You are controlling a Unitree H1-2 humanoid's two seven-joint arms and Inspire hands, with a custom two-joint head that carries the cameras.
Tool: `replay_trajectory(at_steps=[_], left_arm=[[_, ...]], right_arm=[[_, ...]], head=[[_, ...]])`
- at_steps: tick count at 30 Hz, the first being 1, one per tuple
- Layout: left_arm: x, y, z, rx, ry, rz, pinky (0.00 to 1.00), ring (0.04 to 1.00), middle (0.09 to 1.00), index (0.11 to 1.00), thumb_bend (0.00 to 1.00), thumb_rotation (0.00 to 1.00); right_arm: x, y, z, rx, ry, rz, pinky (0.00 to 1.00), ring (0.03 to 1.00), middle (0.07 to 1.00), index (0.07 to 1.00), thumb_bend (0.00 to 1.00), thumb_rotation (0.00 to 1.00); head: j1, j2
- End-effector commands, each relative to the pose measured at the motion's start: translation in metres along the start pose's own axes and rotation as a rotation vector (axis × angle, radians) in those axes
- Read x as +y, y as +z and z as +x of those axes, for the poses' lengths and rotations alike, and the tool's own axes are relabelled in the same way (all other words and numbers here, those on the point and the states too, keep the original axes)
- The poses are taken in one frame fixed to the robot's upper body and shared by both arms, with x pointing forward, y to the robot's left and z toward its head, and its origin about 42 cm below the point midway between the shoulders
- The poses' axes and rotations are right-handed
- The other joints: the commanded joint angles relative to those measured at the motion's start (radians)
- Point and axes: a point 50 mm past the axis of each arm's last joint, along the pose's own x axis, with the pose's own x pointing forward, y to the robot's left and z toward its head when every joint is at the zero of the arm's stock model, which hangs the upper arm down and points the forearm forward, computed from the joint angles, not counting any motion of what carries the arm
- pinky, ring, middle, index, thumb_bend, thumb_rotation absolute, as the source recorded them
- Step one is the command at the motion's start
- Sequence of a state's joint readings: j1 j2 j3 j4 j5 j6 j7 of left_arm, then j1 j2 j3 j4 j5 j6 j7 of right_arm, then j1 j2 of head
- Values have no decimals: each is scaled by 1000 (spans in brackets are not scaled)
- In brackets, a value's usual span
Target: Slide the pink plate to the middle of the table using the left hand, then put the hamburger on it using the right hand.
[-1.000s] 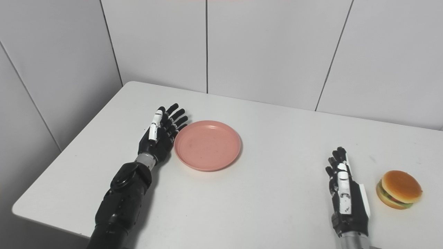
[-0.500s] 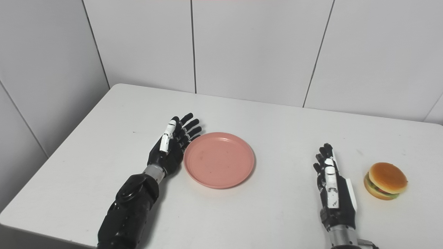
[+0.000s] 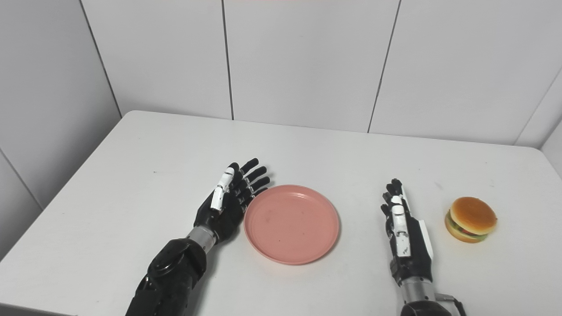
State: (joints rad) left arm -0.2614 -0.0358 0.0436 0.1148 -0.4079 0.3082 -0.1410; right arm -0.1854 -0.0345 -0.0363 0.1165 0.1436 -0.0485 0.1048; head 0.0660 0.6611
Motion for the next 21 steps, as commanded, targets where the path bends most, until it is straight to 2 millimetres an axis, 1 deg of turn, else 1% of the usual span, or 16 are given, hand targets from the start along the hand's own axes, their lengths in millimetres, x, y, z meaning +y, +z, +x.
replay_trajectory(at_steps=[1,5,10,13,17,21], left_arm=[[-9,4,3,11,-22,6,893,895,902,897,354,1000],[-8,4,2,14,-26,8,904,899,906,902,356,1000],[-7,3,2,18,-25,3,904,898,904,900,355,1000],[-5,2,2,21,-25,-1,900,897,903,899,358,1000],[-2,1,0,27,-25,-1,895,896,903,901,358,1000],[2,1,-2,35,-24,-1,881,892,902,901,354,1000]], right_arm=[[10,-9,-7,22,-1,32,1000,973,980,988,286,1000],[11,-7,-7,25,1,37,1000,977,985,994,280,1000],[10,-7,-6,27,-11,25,1000,969,976,986,298,1000],[10,-4,-5,14,-17,31,1000,966,969,980,284,1000],[13,3,-3,-23,-17,19,995,965,965,977,286,1000],[15,17,2,-65,-17,-16,979,947,948,960,295,994]], head=[[-6,2],[-26,4],[-70,9],[-85,8],[-117,11],[-161,7]])
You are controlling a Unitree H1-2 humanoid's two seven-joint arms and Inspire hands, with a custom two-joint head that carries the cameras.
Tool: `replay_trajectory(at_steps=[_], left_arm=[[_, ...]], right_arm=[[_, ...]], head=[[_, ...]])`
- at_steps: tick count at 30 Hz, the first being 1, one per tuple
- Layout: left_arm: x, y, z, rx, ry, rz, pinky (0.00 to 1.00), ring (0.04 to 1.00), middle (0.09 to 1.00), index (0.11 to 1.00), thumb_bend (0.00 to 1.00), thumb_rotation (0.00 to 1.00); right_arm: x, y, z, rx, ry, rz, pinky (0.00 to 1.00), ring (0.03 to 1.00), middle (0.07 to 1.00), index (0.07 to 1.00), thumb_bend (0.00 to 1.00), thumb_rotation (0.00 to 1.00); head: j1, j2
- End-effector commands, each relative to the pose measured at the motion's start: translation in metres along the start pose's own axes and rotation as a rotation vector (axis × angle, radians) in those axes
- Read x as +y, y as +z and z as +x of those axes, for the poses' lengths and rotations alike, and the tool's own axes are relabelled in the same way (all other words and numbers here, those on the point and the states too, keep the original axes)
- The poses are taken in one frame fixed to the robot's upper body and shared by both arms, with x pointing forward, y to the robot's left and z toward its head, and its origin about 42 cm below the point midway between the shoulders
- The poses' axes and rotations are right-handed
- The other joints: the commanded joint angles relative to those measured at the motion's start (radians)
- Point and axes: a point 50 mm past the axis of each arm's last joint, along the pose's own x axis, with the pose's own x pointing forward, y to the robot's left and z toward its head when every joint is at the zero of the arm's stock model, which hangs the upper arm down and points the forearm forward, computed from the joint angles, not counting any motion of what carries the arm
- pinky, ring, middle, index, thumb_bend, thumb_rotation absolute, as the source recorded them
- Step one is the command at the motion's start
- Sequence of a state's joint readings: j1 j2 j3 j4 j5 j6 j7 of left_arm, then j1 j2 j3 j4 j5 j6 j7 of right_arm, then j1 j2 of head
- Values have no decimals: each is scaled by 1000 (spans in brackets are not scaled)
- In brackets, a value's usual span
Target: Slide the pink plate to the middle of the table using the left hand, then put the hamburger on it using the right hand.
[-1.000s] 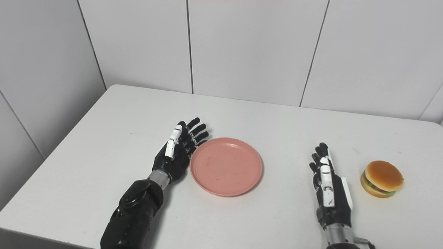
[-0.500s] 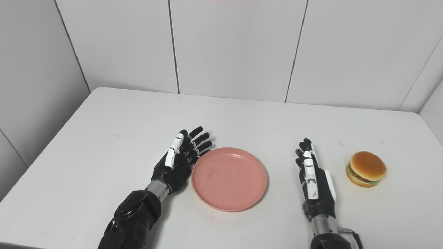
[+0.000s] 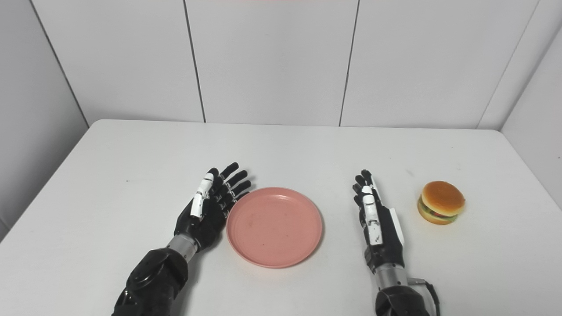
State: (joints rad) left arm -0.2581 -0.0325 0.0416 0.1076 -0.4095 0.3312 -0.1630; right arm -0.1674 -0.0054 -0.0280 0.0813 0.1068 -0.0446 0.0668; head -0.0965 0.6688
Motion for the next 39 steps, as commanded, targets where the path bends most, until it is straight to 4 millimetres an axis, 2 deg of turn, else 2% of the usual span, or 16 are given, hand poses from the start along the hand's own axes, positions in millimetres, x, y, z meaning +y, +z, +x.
replay_trajectory(at_steps=[1,4,6,8,10,14,17,21,22,24,28,31,33,39], left_arm=[[4,1,-1,19,-1,-4,882,893,903,903,350,1000],[9,0,-3,30,-1,-17,887,898,906,906,347,1000],[12,-1,-4,33,-1,-18,885,898,905,908,345,1000],[14,0,-5,33,-3,-15,890,904,911,914,345,1000],[15,-1,-7,33,-5,-14,894,907,915,917,343,1000],[19,-1,-9,37,-3,-13,899,909,917,916,345,1000],[23,0,-10,35,-5,-13,914,912,921,922,342,1000],[28,0,-13,30,-15,-15,940,922,926,928,342,1000],[29,0,-13,31,-16,-15,945,924,926,927,342,1000],[30,1,-14,29,-16,-18,947,925,928,927,341,1000],[34,2,-14,26,-21,-25,960,937,943,943,339,1000],[36,2,-14,27,-16,-29,957,937,940,936,340,1000],[37,2,-14,26,-20,-28,959,942,943,938,339,1000],[40,2,-14,22,-27,-24,956,942,944,940,337,1000]], right_arm=[[5,19,8,-68,15,-22,973,941,946,956,342,981],[3,33,12,-114,3,-116,938,921,931,941,407,974],[2,45,14,-147,-13,-191,883,889,904,918,499,995],[1,59,16,-182,-31,-235,862,867,888,911,594,971],[-2,75,18,-220,-42,-283,877,872,891,922,659,964],[-13,103,21,-302,-75,-411,842,873,899,929,671,957],[-23,117,21,-343,-112,-510,827,867,905,922,740,983],[-37,139,20,-379,-153,-694,786,842,896,932,781,999],[-39,142,20,-380,-161,-714,731,820,876,933,802,1000],[-43,150,20,-386,-173,-771,684,810,870,936,815,1000],[-52,163,19,-412,-201,-912,705,856,929,934,867,883],[-59,172,20,-411,-247,-1071,743,896,949,936,896,839],[-63,177,20,-379,-281,-1182,704,892,954,933,956,786],[-77,182,24,-256,-319,-1355,680,898,980,963,1000,732]], head=[[-6,-2],[-54,-8],[-75,-13],[-100,-17],[-117,-23],[-164,-38],[-182,-43],[-227,-60],[-227,-60],[-246,-64],[-266,-69],[-282,-74],[-293,-76],[-322,-88]])
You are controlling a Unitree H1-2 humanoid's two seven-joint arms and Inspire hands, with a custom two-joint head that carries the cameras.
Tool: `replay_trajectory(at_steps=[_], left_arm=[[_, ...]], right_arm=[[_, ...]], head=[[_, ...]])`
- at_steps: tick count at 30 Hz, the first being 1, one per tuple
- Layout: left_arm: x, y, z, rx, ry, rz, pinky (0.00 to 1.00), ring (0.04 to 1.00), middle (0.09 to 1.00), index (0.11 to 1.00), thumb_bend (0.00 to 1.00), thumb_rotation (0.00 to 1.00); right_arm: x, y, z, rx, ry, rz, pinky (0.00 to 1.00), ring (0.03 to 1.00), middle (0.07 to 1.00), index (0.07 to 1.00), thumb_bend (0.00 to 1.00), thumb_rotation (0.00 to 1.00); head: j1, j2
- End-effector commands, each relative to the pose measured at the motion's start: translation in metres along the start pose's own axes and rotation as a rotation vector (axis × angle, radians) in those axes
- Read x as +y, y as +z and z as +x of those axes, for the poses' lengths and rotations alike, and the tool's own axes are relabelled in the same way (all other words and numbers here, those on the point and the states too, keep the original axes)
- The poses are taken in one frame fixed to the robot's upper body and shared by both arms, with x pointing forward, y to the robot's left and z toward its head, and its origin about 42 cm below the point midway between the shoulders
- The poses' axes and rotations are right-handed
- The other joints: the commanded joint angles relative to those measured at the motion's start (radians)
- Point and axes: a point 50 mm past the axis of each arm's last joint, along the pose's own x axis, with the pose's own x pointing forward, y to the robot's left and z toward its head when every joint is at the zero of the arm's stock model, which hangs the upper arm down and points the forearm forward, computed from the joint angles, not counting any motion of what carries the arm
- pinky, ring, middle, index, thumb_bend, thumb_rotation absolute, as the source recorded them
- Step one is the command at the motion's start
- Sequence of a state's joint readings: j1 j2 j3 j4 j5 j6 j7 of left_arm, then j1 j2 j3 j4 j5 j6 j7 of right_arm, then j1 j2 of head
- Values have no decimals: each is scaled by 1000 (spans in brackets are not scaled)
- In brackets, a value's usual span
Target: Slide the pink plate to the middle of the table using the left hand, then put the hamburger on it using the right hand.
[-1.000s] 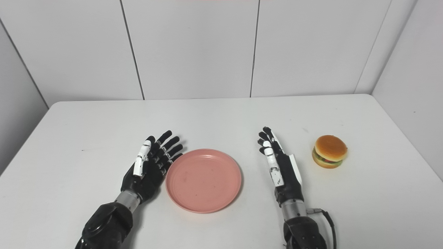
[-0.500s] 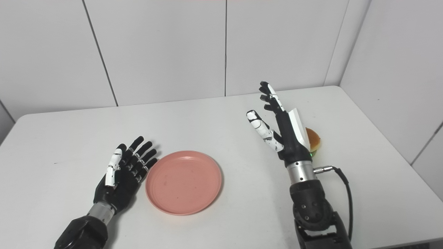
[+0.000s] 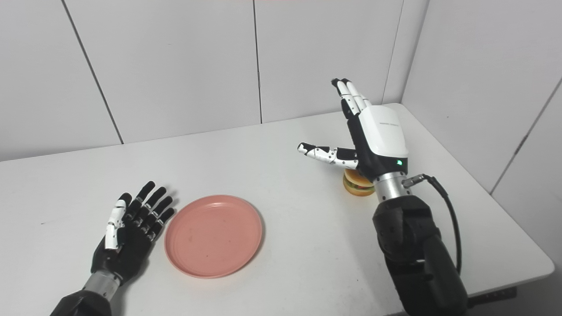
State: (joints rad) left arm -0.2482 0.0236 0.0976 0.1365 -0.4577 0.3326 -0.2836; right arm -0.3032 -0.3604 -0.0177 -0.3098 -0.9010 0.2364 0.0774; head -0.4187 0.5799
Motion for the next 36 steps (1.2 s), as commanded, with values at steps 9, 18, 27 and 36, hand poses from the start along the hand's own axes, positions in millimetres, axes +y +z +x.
replay_trajectory(at_steps=[9,18,27,36], left_arm=[[14,-2,-5,16,18,-20,970,943,947,945,333,1000],[18,0,-6,20,33,-43,960,921,921,926,325,1000],[23,4,-7,16,42,-48,976,937,935,939,325,1000],[26,8,-9,12,52,-39,973,933,933,938,336,1000]], right_arm=[[-12,-26,15,101,54,-130,722,916,995,998,1000,691],[-1,-52,19,174,154,-156,846,943,996,1000,1000,719],[9,-66,21,230,213,-138,827,917,970,1000,1000,732],[17,-73,26,260,268,-167,855,926,966,995,1000,732]], head=[[-23,-12],[-31,-2],[-39,11],[-46,27]])
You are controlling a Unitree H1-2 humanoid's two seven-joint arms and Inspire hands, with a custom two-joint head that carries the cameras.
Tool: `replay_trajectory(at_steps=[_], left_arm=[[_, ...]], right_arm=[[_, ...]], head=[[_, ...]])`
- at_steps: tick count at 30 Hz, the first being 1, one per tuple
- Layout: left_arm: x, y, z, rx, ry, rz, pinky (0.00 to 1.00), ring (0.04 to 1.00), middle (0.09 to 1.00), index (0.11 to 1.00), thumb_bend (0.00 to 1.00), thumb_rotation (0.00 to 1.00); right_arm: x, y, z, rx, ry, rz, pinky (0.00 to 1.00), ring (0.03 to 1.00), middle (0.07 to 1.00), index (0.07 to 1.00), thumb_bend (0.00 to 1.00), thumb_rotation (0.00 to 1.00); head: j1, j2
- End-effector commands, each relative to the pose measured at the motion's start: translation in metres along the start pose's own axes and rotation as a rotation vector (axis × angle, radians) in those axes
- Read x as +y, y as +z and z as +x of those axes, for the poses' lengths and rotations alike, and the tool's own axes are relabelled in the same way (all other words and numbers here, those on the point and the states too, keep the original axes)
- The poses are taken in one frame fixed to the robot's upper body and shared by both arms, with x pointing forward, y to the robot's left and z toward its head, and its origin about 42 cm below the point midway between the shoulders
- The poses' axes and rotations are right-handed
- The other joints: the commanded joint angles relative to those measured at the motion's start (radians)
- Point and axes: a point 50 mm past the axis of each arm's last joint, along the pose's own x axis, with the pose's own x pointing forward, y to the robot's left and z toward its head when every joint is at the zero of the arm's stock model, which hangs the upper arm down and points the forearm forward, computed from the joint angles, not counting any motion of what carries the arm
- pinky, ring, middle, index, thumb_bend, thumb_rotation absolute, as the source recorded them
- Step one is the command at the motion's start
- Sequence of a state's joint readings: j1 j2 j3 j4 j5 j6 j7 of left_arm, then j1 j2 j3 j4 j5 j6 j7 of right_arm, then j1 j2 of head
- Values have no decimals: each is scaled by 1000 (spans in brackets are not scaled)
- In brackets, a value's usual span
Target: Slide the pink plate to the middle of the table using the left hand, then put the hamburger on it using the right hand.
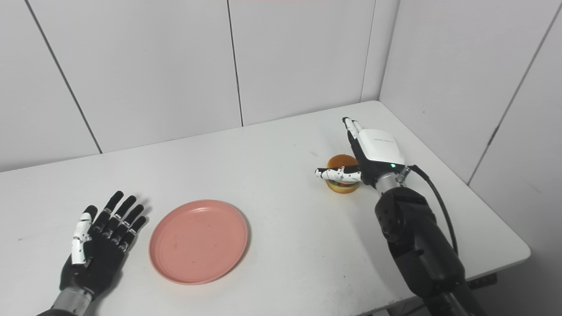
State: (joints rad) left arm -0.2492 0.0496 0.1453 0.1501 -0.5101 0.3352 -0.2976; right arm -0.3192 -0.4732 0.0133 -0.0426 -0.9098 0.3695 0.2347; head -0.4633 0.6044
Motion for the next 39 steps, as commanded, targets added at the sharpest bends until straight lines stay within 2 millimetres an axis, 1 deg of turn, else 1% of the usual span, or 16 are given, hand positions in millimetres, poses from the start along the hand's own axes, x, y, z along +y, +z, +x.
replay_trajectory(at_steps=[1,2,3,5,14,22,30,32,34,39], left_arm=[[7,0,-2,36,30,5,972,933,933,939,336,1000],[8,0,-2,36,29,7,971,933,933,938,337,1000],[8,1,-3,37,29,9,970,931,932,937,337,1000],[8,1,-3,39,33,8,967,931,933,936,337,1000],[8,3,-3,39,39,14,958,922,921,923,337,1000],[7,4,-4,41,40,26,951,922,923,927,339,1000],[6,4,-4,43,39,25,953,922,920,927,335,1000],[6,4,-4,44,39,21,953,923,922,927,335,1000],[5,4,-4,44,38,20,953,923,923,927,336,1000],[4,4,-4,45,40,32,951,921,920,922,340,1000]], right_arm=[[-28,3,11,-1,-66,-25,857,928,967,997,1000,732],[-27,3,12,6,-60,-28,855,928,967,998,1000,732],[-26,2,13,11,-55,-32,813,917,964,997,1000,732],[-25,2,15,20,-42,-38,798,911,960,995,1000,731],[-20,-4,19,33,-13,-36,805,913,951,979,1000,724],[-21,-8,24,57,8,-52,820,914,950,974,1000,719],[-20,-5,32,74,62,-85,832,894,931,955,1000,723],[-20,-5,33,78,76,-79,789,882,914,933,1000,699],[-20,-5,35,86,87,-76,776,878,909,923,1000,682],[-19,-5,38,92,113,-79,711,817,856,878,1000,647]], head=[[-2,3],[-1,6],[0,8],[0,11],[1,23],[-1,31],[2,39],[4,41],[4,42],[6,47]])
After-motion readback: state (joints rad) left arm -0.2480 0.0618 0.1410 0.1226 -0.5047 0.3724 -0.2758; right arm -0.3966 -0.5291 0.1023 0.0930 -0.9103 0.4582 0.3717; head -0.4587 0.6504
